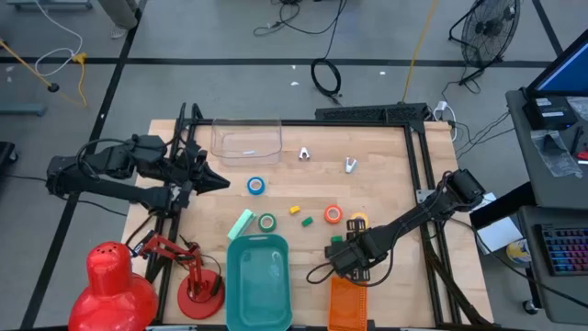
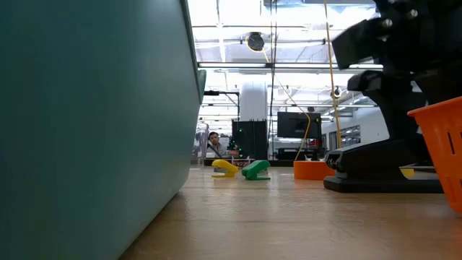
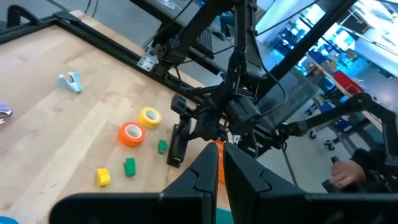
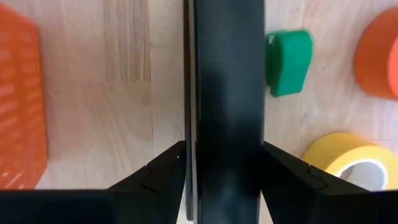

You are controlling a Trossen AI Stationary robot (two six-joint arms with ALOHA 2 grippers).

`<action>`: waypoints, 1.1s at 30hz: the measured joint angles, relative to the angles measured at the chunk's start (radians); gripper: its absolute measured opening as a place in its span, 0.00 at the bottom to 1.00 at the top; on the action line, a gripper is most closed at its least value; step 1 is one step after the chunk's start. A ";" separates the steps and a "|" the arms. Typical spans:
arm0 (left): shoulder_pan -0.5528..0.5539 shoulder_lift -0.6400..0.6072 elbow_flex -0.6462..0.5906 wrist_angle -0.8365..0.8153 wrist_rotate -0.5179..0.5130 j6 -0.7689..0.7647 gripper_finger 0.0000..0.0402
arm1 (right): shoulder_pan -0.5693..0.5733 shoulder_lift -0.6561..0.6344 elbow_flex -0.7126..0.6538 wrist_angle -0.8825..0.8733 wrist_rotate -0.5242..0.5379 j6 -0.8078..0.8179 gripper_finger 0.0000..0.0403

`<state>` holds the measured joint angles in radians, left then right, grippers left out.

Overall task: Pick and place Stapler, Stapler remover, tape
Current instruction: Put the black stapler into the green bin

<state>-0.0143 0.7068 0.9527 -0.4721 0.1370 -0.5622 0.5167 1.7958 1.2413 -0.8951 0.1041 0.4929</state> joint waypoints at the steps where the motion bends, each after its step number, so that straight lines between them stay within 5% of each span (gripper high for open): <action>1: -0.002 0.000 0.000 0.000 -0.005 0.000 0.06 | 0.000 0.000 -0.003 0.002 -0.001 0.010 0.45; 8: -0.002 0.000 0.000 -0.005 -0.011 0.003 0.06 | 0.000 -0.011 -0.004 0.002 -0.011 0.057 0.33; 20: -0.002 0.000 0.000 -0.007 -0.052 0.009 0.06 | -0.056 -0.151 0.019 0.003 0.002 0.165 0.34; 33: -0.002 0.047 0.000 -0.010 -0.060 0.035 0.06 | -0.188 -0.163 0.400 0.150 -0.001 0.024 0.33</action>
<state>-0.0158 0.7537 0.9527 -0.4822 0.0765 -0.5270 0.3287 1.6330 1.6411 -0.7452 0.1030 0.5170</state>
